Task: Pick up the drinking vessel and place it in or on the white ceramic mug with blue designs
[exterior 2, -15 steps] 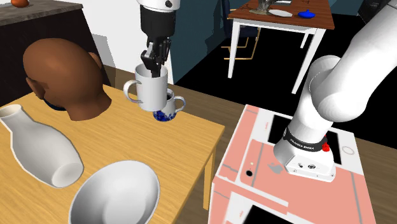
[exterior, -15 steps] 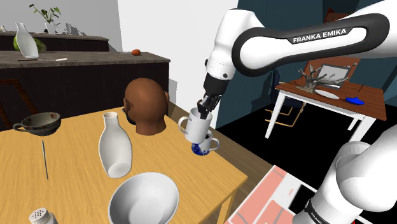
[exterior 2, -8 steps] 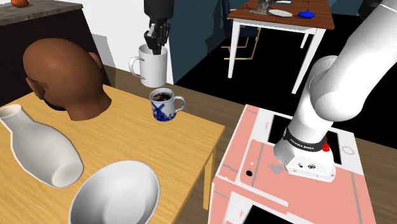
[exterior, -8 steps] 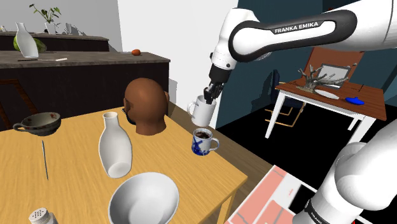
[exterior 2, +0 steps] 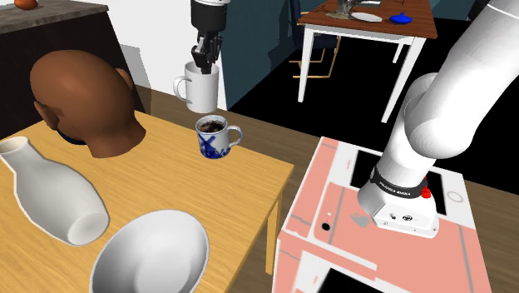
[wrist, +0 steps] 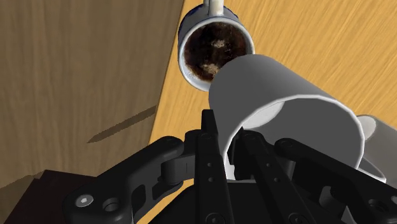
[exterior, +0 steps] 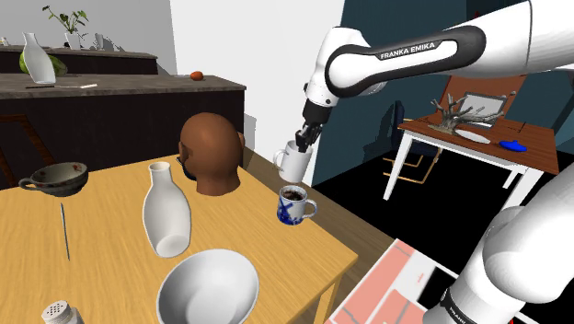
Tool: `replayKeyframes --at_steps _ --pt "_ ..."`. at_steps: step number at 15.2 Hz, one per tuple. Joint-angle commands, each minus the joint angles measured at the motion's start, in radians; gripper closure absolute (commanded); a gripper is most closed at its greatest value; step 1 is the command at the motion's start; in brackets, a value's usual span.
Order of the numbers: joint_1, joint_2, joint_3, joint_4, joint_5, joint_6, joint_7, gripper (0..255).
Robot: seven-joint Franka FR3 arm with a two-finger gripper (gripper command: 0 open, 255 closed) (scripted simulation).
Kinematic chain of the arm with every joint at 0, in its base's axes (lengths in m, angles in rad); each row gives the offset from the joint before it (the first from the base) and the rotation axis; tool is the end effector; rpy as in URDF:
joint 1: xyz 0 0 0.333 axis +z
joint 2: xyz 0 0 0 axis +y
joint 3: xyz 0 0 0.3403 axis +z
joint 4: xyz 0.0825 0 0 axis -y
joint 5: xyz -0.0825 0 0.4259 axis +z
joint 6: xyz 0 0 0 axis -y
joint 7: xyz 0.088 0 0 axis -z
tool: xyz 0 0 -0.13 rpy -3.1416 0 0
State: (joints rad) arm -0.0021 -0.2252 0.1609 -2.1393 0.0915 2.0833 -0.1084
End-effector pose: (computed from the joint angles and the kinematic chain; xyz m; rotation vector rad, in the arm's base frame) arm 0.5340 0.0960 0.5025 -3.0596 -0.3503 -0.2558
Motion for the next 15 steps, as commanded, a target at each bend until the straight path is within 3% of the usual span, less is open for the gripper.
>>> replayKeyframes --at_steps 1,12,15 --pt "0.0 0.004 -0.001 -0.022 0.001 0.027 -0.004 255" --pt "0.001 0.046 0.005 -0.128 0.002 0.175 -0.008 255" --pt "0.002 0.046 0.005 -0.128 0.002 0.175 -0.008 255"
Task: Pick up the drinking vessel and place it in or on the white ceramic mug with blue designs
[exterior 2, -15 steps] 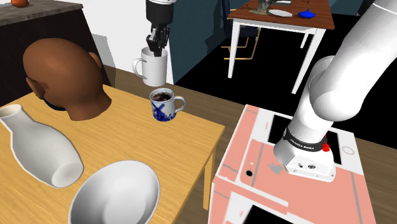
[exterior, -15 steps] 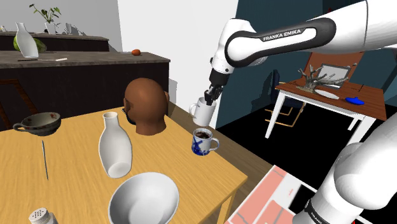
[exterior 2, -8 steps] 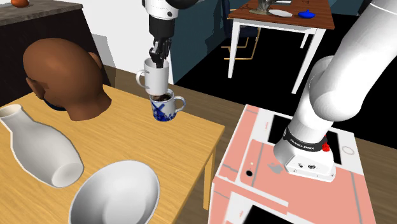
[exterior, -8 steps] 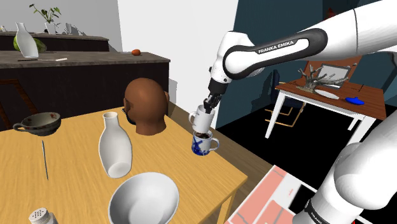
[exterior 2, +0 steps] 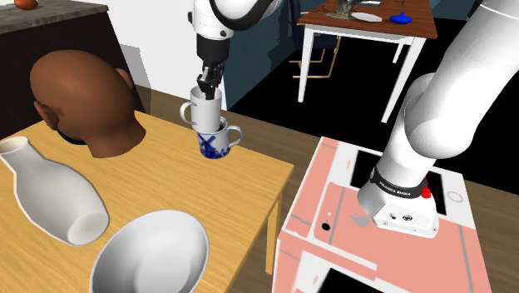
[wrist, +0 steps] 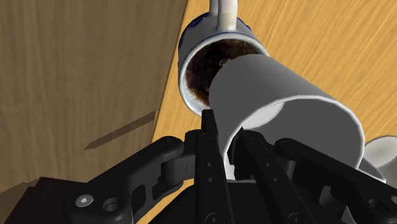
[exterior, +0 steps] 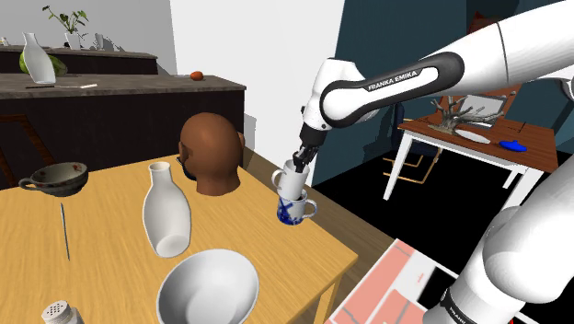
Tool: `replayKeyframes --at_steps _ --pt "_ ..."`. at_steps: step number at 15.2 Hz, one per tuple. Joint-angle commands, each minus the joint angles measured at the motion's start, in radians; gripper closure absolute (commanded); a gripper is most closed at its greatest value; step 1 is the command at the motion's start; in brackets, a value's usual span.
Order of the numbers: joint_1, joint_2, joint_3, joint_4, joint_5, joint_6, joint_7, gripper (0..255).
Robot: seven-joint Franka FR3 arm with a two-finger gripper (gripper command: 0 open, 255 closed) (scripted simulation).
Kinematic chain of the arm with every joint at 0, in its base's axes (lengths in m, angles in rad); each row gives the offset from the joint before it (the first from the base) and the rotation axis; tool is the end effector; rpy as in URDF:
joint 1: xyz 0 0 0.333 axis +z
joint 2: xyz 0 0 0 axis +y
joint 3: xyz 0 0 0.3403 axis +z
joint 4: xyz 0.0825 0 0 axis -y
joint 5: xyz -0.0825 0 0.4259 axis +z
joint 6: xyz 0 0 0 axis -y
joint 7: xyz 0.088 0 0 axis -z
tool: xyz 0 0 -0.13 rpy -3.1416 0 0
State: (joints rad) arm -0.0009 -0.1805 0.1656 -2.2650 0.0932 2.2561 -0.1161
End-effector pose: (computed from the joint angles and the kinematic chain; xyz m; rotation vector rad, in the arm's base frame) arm 0.5326 0.0942 0.4308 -3.0594 -0.3500 -0.2603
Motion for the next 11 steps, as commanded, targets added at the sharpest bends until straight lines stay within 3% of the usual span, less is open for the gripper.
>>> replayKeyframes --at_steps 1,5,6,11 --pt "0.0 0.002 0.0 -0.002 0.0 0.002 0.0 255" --pt "0.0 0.002 0.0 -0.002 0.0 0.002 0.0 255" --pt "0.001 0.002 0.001 -0.002 0.0 0.002 0.0 0" --pt "0.0 0.002 0.0 -0.002 0.0 0.002 0.0 0"
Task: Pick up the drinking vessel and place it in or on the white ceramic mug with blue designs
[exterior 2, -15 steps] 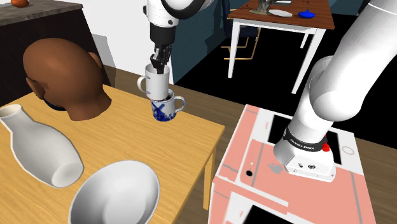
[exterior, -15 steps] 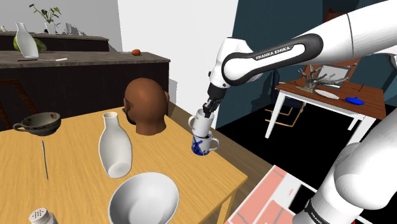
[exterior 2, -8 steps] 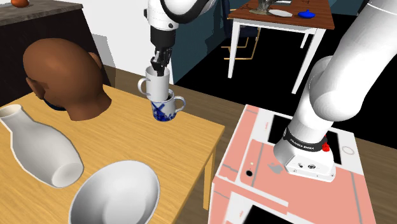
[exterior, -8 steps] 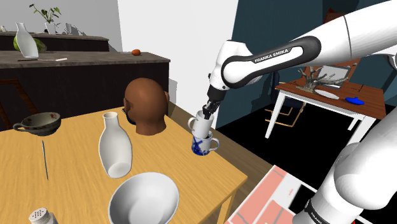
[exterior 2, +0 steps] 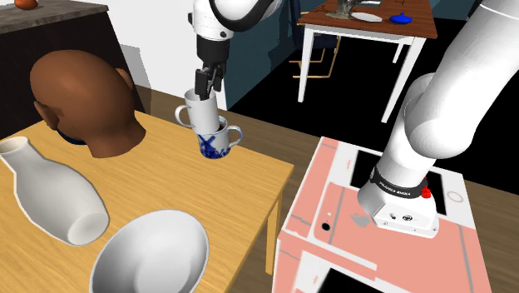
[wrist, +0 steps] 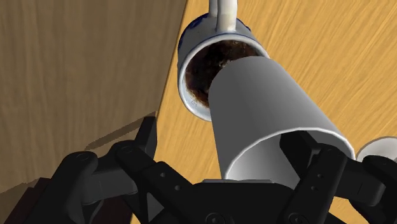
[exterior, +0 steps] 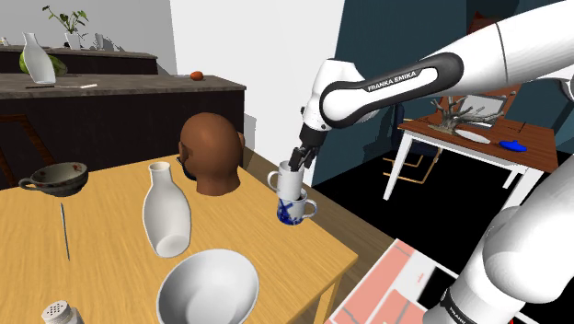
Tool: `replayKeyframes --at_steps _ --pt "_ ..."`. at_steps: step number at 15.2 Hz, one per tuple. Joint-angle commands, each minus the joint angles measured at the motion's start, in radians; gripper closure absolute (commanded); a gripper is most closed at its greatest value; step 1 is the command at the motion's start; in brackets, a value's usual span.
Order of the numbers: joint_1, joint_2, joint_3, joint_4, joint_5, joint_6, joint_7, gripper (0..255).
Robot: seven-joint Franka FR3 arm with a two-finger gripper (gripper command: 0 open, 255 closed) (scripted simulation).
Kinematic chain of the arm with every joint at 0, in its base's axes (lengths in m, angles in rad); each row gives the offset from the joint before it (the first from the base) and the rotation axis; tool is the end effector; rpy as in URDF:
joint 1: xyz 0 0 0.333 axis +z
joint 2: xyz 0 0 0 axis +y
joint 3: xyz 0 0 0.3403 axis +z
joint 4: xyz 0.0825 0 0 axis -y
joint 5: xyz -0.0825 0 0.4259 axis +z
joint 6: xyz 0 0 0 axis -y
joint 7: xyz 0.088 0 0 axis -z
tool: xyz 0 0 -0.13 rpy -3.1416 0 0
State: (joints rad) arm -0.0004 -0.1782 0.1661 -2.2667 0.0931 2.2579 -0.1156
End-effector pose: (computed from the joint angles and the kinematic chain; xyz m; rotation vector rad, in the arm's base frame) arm 0.5325 0.0947 0.4289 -3.0595 -0.3505 -0.2569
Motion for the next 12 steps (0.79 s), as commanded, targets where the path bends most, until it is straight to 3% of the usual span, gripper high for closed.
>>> replayKeyframes --at_steps 1,4,12 --pt "-0.001 -0.019 -0.003 0.014 0.002 -0.034 -0.002 0" --pt "-0.002 -0.064 -0.01 0.063 0.004 -0.127 -0.005 0" --pt "-0.002 -0.064 -0.01 0.063 0.004 -0.127 -0.005 0"
